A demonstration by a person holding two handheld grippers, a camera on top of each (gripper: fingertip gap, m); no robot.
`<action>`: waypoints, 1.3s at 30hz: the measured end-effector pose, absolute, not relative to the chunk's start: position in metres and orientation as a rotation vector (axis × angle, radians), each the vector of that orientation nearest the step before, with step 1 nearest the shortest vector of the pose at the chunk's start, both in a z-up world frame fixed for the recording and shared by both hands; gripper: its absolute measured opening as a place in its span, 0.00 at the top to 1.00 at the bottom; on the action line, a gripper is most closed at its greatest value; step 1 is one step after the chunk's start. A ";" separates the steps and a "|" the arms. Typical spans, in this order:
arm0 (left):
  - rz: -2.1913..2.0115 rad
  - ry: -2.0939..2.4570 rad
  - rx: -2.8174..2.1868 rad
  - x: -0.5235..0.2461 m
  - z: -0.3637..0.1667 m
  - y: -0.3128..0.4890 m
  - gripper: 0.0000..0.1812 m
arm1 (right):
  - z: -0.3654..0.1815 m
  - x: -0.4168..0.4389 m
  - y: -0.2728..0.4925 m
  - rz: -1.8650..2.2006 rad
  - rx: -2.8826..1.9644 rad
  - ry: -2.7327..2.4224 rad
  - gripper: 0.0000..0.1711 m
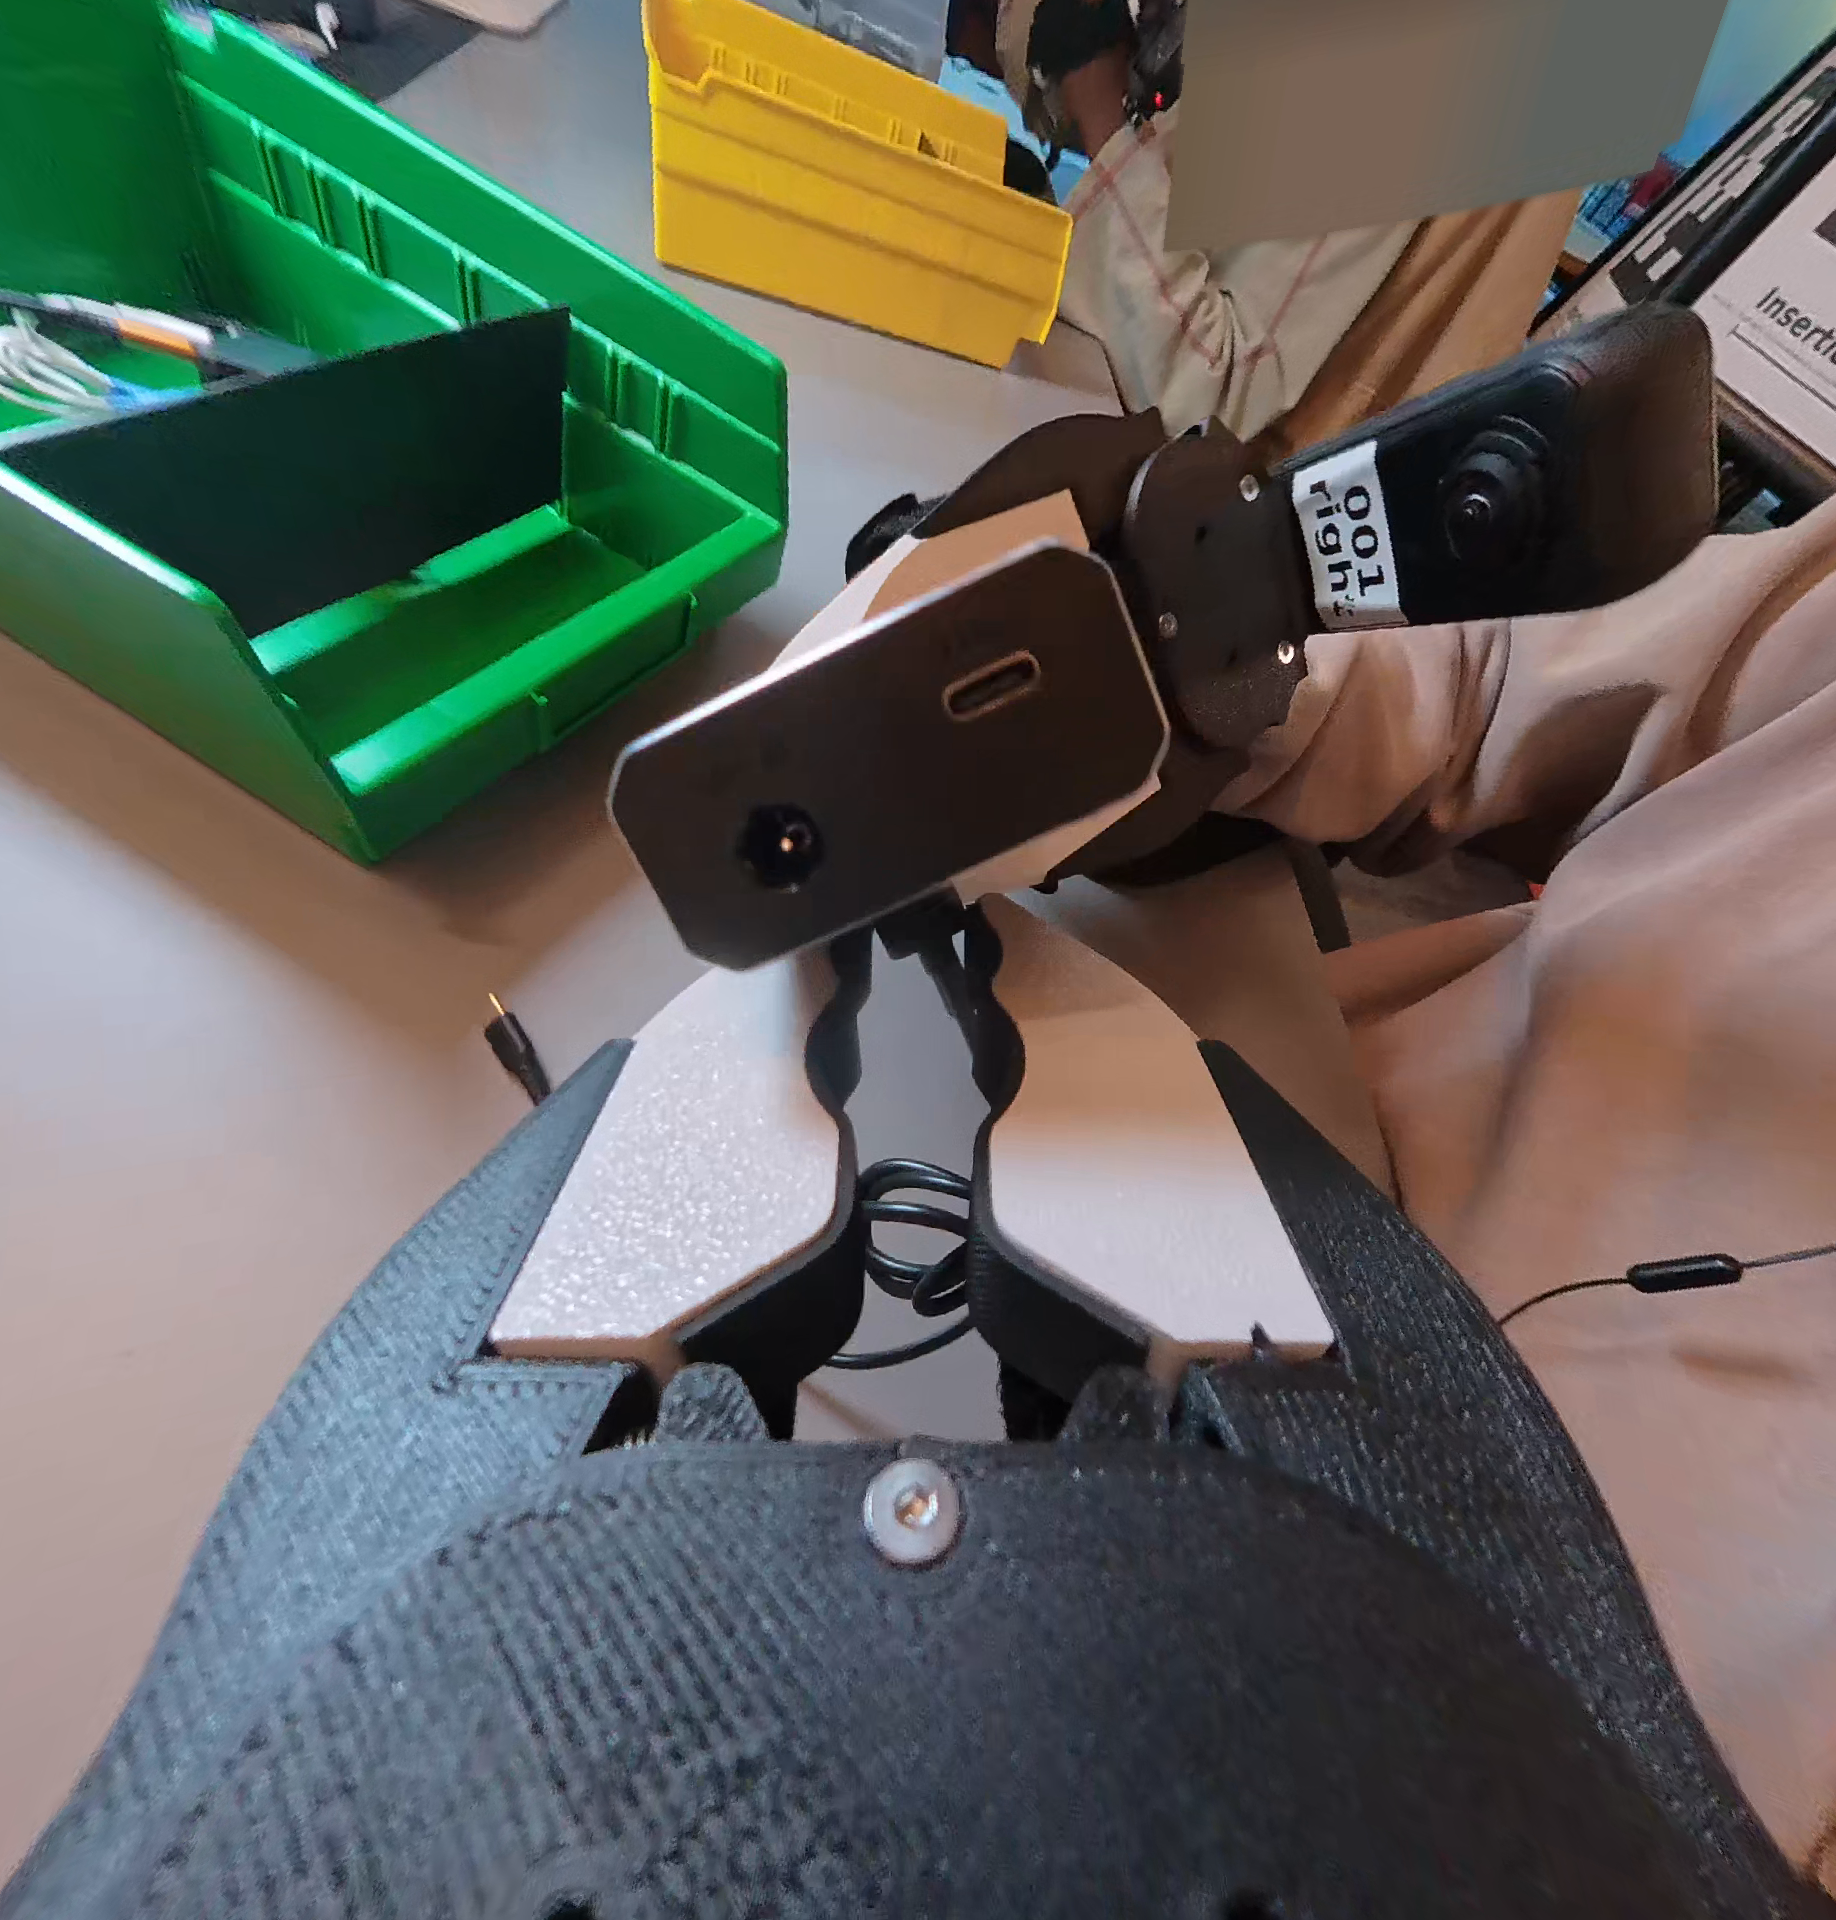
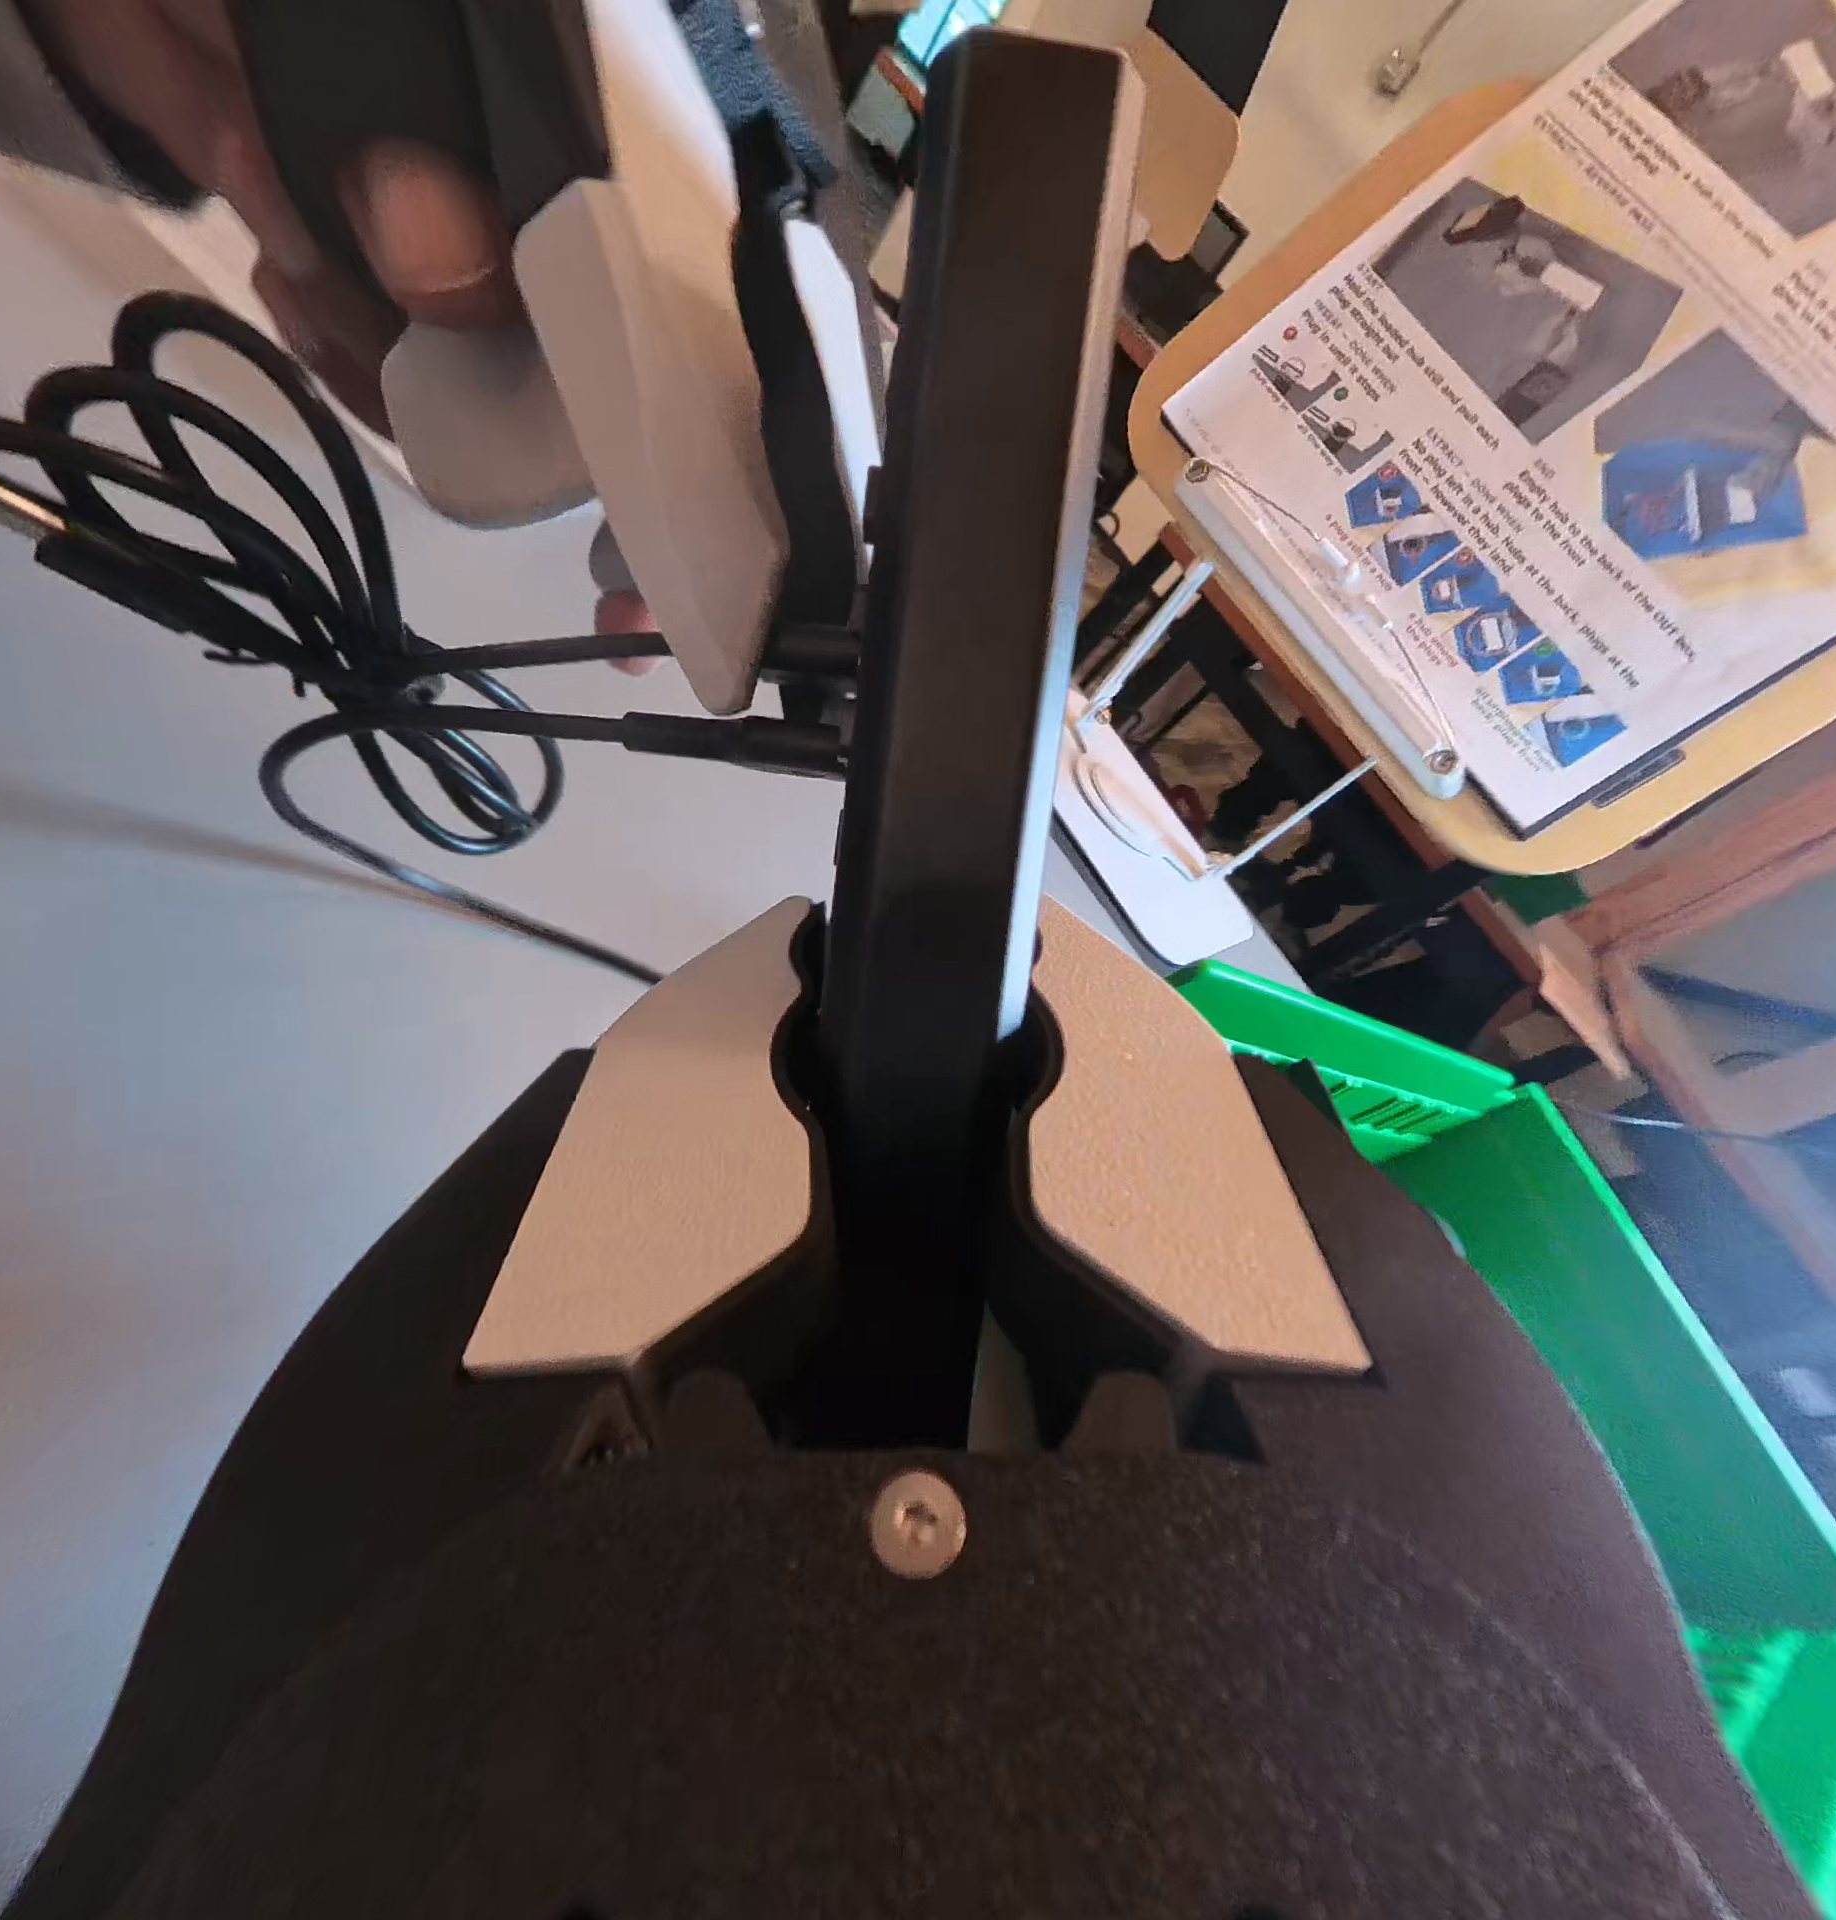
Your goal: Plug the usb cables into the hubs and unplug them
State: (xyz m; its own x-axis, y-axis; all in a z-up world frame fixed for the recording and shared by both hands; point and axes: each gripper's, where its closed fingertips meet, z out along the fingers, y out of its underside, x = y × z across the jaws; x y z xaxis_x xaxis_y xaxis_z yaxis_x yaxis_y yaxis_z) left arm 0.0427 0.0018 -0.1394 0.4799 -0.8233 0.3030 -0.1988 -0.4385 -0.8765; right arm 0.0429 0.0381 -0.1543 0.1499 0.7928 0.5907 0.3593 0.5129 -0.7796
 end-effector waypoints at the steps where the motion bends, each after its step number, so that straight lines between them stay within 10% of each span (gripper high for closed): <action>1: -0.964 0.832 -1.886 0.043 -0.135 0.003 0.90 | -0.152 0.042 0.039 0.473 -1.093 -1.433 0.82; 12: -0.882 0.811 -1.919 0.042 -0.128 0.002 0.91 | -0.129 0.045 0.036 0.306 -1.066 -1.544 0.83; 20: -0.775 0.551 -1.586 -0.026 -0.027 -0.012 0.83 | -0.014 0.080 0.123 0.438 -1.321 -1.528 0.84; 29: -0.735 0.424 -1.749 -0.074 -0.119 -0.068 0.80 | -0.008 0.132 0.344 0.155 -1.727 -1.200 0.84; 39: -0.678 0.339 -1.755 -0.105 -0.150 -0.075 0.82 | 0.002 0.148 0.414 0.058 -1.681 -0.806 0.84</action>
